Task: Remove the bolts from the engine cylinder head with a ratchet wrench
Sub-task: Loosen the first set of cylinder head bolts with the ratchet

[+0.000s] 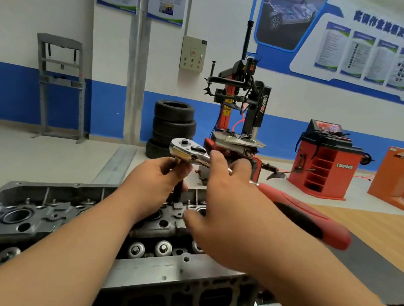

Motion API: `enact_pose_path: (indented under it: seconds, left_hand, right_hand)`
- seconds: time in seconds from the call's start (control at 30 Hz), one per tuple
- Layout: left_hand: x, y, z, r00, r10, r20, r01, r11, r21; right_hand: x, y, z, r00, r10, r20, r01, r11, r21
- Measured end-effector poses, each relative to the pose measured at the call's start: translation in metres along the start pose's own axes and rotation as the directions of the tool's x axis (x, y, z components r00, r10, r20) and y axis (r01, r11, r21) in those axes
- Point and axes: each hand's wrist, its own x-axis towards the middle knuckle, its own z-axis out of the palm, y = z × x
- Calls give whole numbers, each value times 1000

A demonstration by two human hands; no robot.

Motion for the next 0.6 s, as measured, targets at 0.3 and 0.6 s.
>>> enact_pose_path:
  seconds: [0.3,0.6]
  left_hand:
    - [10,-9,3,999,3,-32,-6,998,-70]
    - [10,-9,4,1000,-11,1,11,1000,-18]
  right_hand:
    - [127,43,9,995,103,-9,-103,994,38]
    - [145,32,29,999,54,9,-54,947,316]
